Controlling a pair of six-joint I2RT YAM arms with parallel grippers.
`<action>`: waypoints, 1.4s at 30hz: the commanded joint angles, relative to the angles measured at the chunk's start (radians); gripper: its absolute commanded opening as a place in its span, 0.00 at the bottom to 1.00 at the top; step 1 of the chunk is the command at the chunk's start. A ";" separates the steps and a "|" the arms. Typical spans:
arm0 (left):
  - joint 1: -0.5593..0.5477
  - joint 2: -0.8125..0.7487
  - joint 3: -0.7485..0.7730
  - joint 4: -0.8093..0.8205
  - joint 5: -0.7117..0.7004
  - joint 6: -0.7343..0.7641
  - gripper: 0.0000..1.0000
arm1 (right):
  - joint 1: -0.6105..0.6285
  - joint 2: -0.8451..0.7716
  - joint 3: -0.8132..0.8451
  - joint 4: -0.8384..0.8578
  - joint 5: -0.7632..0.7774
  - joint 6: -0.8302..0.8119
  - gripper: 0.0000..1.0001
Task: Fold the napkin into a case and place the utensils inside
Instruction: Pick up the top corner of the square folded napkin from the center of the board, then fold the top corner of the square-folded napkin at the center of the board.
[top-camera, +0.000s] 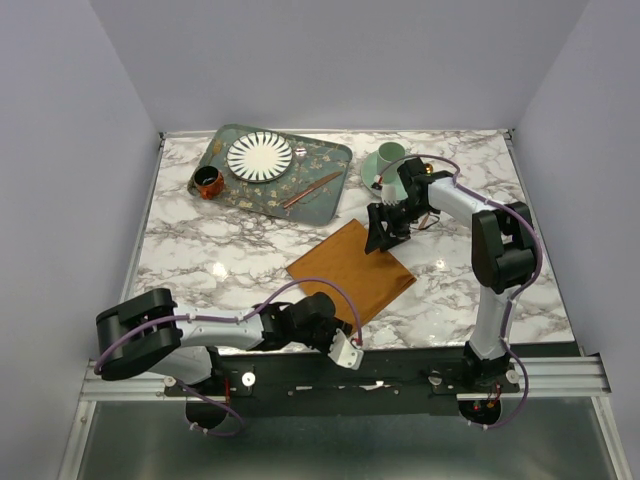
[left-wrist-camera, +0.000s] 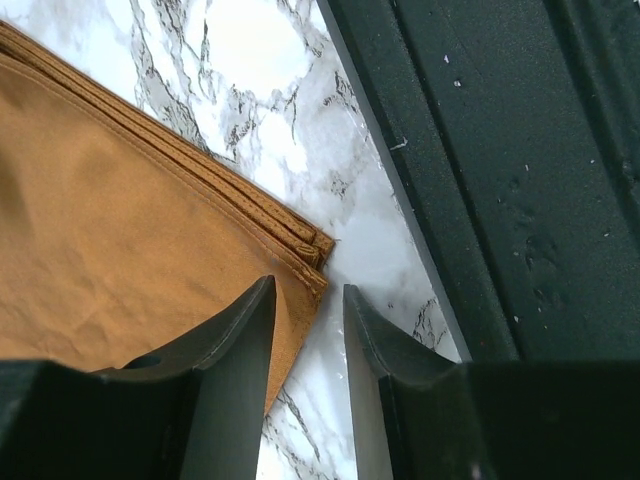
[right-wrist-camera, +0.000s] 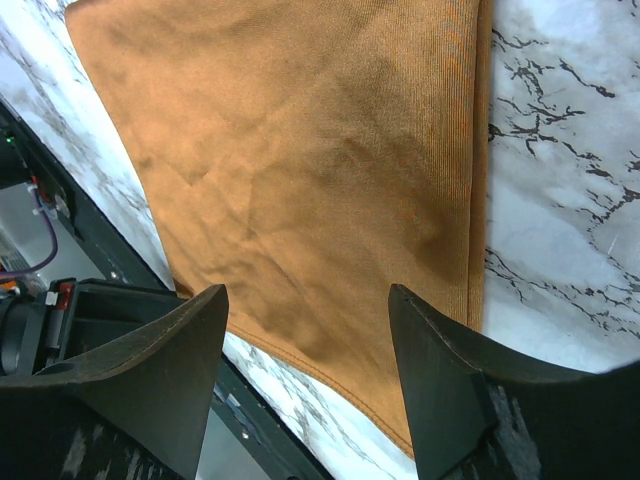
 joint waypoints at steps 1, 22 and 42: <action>-0.007 0.026 -0.004 0.042 -0.017 -0.015 0.44 | -0.009 0.017 0.008 -0.018 -0.026 -0.020 0.74; 0.079 -0.022 0.056 0.007 0.029 -0.004 0.00 | -0.026 0.023 0.018 -0.030 -0.048 -0.015 0.74; 0.479 0.457 0.662 -0.095 0.238 -0.010 0.00 | -0.170 0.041 0.072 -0.046 -0.131 -0.011 0.70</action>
